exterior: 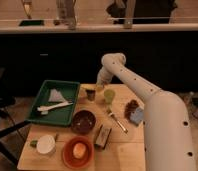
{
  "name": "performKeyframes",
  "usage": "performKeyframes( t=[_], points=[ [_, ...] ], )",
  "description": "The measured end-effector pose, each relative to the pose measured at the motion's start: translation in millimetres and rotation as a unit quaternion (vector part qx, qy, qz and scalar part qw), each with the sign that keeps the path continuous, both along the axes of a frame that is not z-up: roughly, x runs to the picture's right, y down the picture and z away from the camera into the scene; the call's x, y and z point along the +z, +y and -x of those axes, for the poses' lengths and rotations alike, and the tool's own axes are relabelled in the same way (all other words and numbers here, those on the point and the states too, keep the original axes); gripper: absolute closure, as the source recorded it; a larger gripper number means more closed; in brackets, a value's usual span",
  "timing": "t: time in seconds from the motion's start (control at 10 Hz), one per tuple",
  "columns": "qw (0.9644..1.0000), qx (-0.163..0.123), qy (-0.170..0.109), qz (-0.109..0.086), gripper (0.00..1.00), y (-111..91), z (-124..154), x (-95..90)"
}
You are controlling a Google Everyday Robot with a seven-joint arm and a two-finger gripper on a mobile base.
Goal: Place banana in metal cup
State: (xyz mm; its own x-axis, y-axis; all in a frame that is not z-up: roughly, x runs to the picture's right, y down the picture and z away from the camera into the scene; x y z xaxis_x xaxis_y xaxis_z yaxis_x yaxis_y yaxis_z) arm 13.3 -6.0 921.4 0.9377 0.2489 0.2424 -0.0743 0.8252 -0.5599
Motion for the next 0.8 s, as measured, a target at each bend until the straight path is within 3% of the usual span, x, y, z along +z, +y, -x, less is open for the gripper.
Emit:
performKeyframes(
  t=[0.3, 0.8],
  points=[
    [1.0000, 0.002, -0.002, 0.004, 0.21, 0.9, 0.2, 0.4],
    [0.9999, 0.000, -0.006, 0.011, 0.20, 2.3, 0.3, 1.5]
  ],
)
